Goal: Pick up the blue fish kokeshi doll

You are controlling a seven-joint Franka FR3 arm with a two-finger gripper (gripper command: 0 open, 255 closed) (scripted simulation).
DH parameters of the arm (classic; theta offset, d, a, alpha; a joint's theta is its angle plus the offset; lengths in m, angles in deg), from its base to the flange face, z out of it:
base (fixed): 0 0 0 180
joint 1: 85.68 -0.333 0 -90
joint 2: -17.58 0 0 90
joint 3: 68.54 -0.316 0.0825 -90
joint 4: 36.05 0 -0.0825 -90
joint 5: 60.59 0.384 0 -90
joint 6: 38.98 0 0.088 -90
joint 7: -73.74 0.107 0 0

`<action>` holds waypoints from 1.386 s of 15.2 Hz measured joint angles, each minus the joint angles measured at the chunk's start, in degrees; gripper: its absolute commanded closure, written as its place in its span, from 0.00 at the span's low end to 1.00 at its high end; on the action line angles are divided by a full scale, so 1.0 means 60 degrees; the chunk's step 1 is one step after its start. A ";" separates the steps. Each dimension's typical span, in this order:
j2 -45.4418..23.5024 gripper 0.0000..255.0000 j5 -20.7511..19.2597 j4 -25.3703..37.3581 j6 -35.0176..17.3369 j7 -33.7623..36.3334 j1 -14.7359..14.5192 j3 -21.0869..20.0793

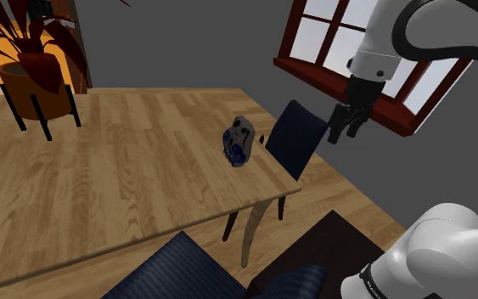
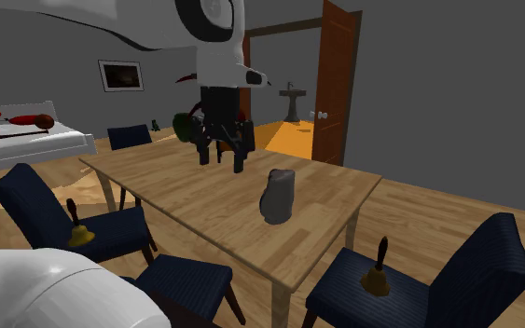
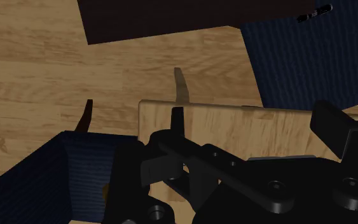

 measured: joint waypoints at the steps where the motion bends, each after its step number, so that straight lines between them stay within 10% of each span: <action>1: 0.0000 0.00 0.0000 0.0000 0.0000 0.0000 0.0000 0.0000; 21: -0.5538 0.00 0.1402 0.1624 -0.5515 -0.1430 -0.0325 0.0729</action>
